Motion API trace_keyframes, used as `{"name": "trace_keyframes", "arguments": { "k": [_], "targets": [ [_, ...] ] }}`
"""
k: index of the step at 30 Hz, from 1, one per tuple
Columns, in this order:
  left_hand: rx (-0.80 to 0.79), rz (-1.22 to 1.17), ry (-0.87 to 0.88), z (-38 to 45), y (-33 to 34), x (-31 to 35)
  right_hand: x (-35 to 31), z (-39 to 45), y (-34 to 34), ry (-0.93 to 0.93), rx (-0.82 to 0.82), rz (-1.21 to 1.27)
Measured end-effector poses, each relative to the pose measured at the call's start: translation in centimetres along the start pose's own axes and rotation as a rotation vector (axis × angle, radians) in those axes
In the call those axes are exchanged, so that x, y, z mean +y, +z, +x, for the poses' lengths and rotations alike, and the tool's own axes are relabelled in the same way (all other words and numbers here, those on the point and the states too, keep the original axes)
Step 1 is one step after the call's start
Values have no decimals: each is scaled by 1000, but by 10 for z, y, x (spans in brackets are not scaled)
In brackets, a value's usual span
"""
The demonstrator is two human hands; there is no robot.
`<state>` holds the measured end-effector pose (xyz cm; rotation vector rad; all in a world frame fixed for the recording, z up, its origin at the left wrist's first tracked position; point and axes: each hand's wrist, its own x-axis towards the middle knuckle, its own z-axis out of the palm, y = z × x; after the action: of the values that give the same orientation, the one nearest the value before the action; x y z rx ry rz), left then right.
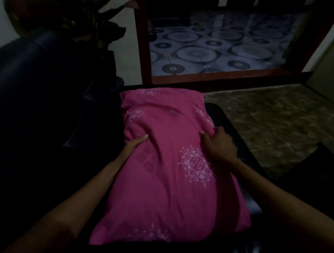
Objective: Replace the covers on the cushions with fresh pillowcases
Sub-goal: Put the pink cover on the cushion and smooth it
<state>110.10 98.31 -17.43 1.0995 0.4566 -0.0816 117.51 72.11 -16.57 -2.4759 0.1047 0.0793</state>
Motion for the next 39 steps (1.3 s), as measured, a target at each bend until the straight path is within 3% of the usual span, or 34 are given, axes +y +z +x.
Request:
{"name": "trace_keyframes", "arguments": {
  "k": [3,8,10,12,13,15,17,20,23,26,30,32,36,39],
  "targets": [
    [-10,20,-7,-10,6,-20,4,14,-25,-126,129,-54],
    [5,290,-265,-20,7,-39,32,21,-39,-133,82,-261],
    [210,316,-188,-14,12,-36,37,10,-30,-182,41,-343],
    [477,637,-1,-7,20,-35,33,0,-18,-348,-5,-400],
    [504,847,107,-9,28,-37,35,-2,-11,-390,-52,-393],
    [390,1100,266,-11,39,-54,47,2,-4,-357,-135,-331],
    [302,1185,260,-13,46,-82,67,5,-6,-279,-186,-262],
    [339,1184,318,-22,50,-109,86,-4,-15,-172,-272,-177],
    [355,1198,305,-23,48,-109,83,-12,-21,-194,-292,-165],
    [431,1287,152,-34,54,-95,88,-15,-36,-177,-332,-129],
    [537,1213,-94,-69,62,-105,127,-17,-61,121,-385,-3],
    [588,1184,-90,-80,58,-125,133,-26,-67,184,-437,93],
    [692,1120,-61,-91,41,-135,130,-51,-74,152,-475,317],
    [775,1066,-163,-104,35,-138,141,-72,-74,88,-476,253]
  ]
}}
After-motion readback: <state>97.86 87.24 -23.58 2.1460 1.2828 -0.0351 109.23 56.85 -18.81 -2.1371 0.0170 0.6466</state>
